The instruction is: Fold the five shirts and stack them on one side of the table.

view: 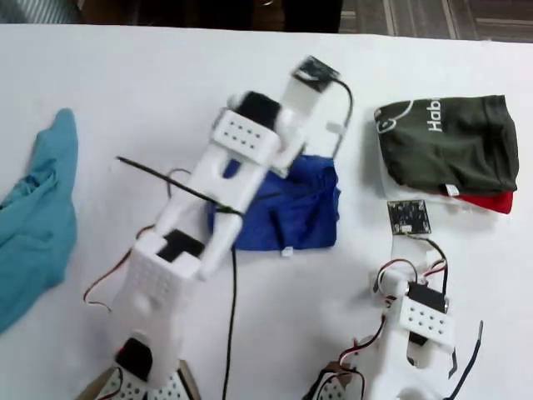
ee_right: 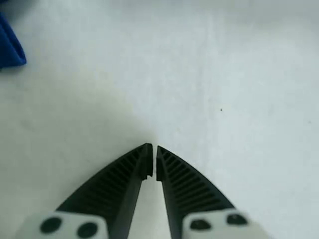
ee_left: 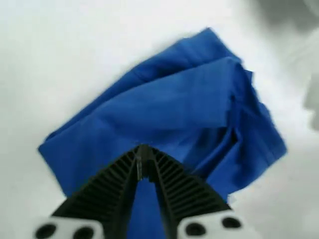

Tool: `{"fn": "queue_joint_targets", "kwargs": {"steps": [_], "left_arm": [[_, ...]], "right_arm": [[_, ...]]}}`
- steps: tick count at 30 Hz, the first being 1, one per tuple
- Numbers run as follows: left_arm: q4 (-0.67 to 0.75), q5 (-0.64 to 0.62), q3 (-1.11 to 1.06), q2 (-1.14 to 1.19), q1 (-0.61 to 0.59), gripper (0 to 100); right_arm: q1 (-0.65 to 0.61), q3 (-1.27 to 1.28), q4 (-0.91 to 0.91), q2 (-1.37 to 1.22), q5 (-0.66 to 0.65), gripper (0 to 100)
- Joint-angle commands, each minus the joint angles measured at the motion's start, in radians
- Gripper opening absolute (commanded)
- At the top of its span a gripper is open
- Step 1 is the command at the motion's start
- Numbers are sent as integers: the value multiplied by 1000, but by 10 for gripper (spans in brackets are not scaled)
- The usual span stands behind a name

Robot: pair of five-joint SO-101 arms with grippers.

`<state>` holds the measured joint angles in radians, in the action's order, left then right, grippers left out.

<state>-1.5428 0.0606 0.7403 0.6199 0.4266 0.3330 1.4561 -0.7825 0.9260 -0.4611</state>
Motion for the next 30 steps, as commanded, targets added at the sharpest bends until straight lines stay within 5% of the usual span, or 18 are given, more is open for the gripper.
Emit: {"fn": "queue_joint_targets", "kwargs": {"steps": [1, 14, 30], "left_arm": [[11, -43, -2, -11, 43, 27], [110, -94, 5, 133, 57, 27], [427, -94, 42, 221, 29, 27]], "right_arm": [[8, -5, 13, 28, 8, 21], [8, -5, 16, 28, 8, 21], [8, -5, 16, 28, 8, 21]]}}
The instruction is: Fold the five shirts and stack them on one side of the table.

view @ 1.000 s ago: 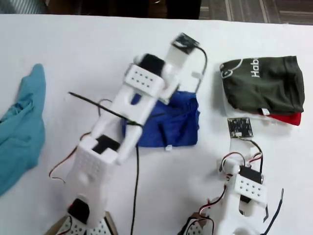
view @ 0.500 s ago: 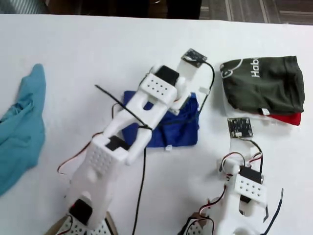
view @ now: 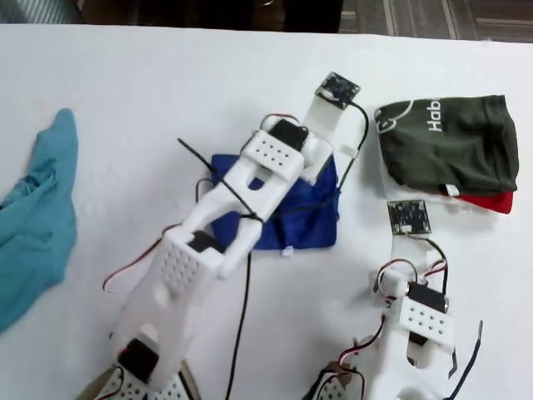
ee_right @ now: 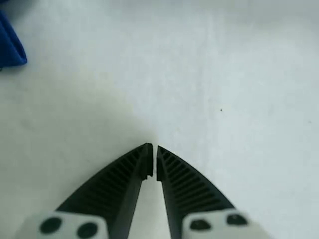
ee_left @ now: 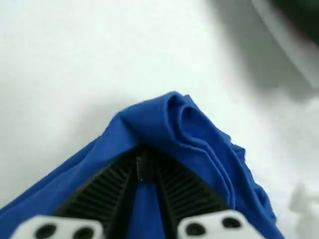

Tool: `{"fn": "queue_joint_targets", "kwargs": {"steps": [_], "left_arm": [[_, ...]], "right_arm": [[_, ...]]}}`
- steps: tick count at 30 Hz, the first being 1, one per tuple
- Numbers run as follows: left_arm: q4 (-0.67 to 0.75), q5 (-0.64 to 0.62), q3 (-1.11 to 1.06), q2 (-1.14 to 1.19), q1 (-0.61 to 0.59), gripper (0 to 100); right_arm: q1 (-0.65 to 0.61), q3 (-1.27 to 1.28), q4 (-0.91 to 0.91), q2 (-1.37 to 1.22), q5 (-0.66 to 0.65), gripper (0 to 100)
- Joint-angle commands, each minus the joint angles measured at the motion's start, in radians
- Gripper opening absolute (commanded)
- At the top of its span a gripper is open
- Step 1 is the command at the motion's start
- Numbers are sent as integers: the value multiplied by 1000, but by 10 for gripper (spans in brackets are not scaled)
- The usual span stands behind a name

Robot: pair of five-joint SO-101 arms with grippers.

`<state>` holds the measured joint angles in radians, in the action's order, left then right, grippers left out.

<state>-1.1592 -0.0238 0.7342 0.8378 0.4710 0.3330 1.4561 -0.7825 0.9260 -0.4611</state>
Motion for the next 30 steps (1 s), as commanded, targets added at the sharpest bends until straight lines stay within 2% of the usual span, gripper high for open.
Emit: {"fn": "queue_joint_targets", "kwargs": {"steps": [1, 6, 14, 17, 21, 25, 30], "left_arm": [[52, -11, 70, 20, -20, 27], [21, -11, 191, 91, -44, 27], [-196, -9, 433, 106, -58, 27], [-227, -9, 483, 109, -52, 27], [-169, -9, 463, 112, -51, 27], [-43, -11, 358, 110, -43, 27], [29, -9, 262, 110, -3, 28]], "right_arm": [[8, -5, 16, 28, 8, 21], [8, -5, 16, 28, 8, 21], [8, -5, 16, 28, 8, 21], [8, -5, 16, 28, 8, 21], [8, -5, 16, 28, 8, 21], [8, -5, 16, 28, 8, 21], [8, -5, 16, 28, 8, 21]]}}
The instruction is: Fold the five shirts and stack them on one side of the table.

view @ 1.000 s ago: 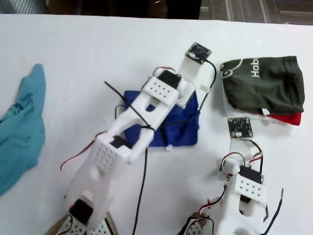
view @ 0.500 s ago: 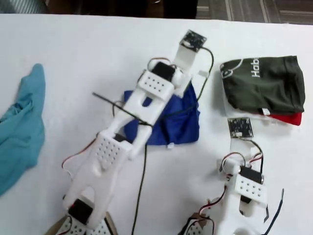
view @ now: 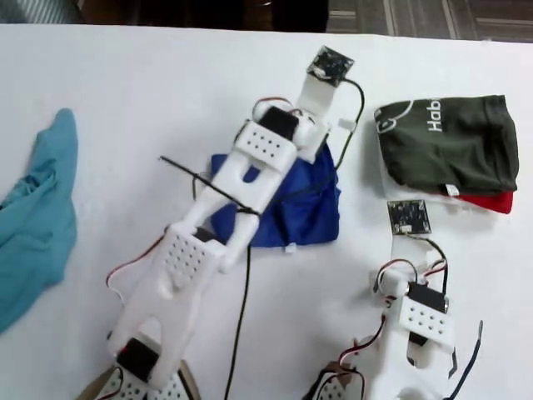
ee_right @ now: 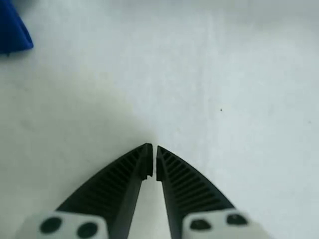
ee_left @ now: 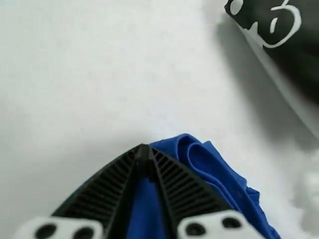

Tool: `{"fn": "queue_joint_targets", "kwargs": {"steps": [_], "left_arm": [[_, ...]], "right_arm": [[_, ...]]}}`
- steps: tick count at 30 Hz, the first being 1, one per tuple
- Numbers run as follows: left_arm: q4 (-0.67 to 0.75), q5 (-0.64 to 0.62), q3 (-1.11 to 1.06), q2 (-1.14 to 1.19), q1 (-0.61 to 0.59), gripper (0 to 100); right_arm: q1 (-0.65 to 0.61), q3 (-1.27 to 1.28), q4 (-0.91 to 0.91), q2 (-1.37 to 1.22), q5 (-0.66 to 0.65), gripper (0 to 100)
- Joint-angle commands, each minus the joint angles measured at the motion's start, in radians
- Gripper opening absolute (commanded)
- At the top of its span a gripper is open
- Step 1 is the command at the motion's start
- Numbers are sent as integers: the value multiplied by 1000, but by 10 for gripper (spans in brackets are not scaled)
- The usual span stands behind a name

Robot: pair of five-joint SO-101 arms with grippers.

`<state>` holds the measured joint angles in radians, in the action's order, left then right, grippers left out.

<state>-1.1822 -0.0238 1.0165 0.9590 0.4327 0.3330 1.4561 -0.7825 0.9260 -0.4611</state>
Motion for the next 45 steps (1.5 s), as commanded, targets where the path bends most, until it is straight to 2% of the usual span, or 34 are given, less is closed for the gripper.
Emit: {"fn": "queue_joint_targets", "kwargs": {"steps": [1, 7, 20, 28, 37, 41, 45], "left_arm": [[71, -9, -28, -11, 43, 28], [133, -8, -41, -11, 52, 28], [112, -5, -41, 29, 40, 28], [103, -8, 58, 98, 40, 28], [-106, -5, 390, 100, 37, 28], [-235, -2, 533, 107, -3, 28], [-410, 110, 618, 106, -77, 28]], "right_arm": [[8, -5, 16, 28, 8, 21], [8, -5, 16, 28, 8, 21], [8, -5, 16, 28, 9, 21], [8, -5, 16, 28, 9, 21], [8, -5, 16, 28, 9, 21], [8, -5, 16, 28, 9, 21], [8, -5, 16, 28, 9, 21]]}}
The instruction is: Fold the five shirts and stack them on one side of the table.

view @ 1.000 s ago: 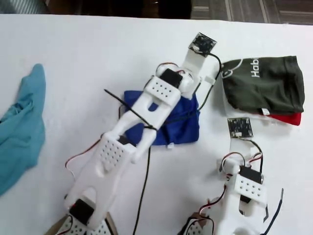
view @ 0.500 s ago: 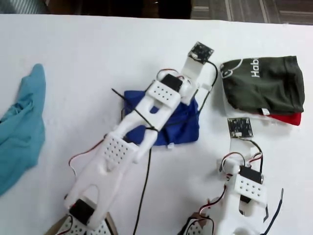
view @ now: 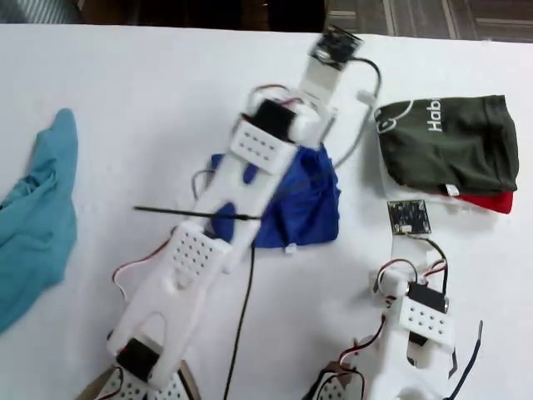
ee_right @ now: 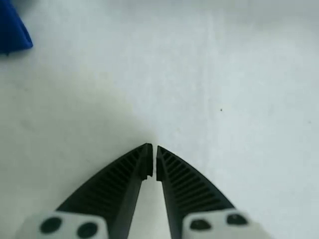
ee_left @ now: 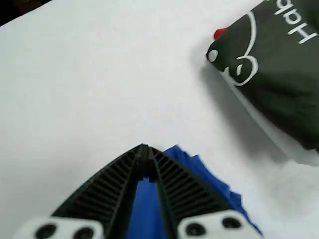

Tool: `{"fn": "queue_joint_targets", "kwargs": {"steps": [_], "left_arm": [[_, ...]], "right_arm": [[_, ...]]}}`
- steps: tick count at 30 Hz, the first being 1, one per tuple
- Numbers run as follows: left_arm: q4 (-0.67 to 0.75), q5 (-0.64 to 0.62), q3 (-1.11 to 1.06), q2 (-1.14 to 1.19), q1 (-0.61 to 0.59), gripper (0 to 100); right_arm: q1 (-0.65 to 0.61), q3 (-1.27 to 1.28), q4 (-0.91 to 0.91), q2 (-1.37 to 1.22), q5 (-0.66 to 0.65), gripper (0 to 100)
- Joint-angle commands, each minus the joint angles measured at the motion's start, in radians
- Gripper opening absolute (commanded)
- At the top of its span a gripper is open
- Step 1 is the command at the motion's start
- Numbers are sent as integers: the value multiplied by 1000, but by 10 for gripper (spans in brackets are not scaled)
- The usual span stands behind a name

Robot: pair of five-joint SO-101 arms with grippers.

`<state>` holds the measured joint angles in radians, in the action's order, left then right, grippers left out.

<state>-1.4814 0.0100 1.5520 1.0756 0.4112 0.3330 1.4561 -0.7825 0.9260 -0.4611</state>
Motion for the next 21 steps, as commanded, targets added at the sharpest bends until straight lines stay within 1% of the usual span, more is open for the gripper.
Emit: {"fn": "queue_joint_targets", "kwargs": {"steps": [1, 3, 6, 11, 15, 18, 21], "left_arm": [[-155, 112, 101, -12, -71, 28], [-230, 161, 122, -18, -95, 27], [-299, 176, 116, -38, -133, 27], [-310, 175, 114, -118, -193, 26], [-311, 175, 94, -242, -229, 26], [-311, 175, -48, -400, -261, 26], [-308, 175, -306, -611, -301, 26]], "right_arm": [[8, -5, 16, 28, 9, 21], [8, -5, 16, 28, 9, 21], [8, -5, 16, 28, 9, 21], [8, -5, 16, 28, 9, 21], [8, -5, 16, 28, 9, 21], [8, -5, 16, 28, 9, 21], [8, -5, 16, 28, 9, 21]]}}
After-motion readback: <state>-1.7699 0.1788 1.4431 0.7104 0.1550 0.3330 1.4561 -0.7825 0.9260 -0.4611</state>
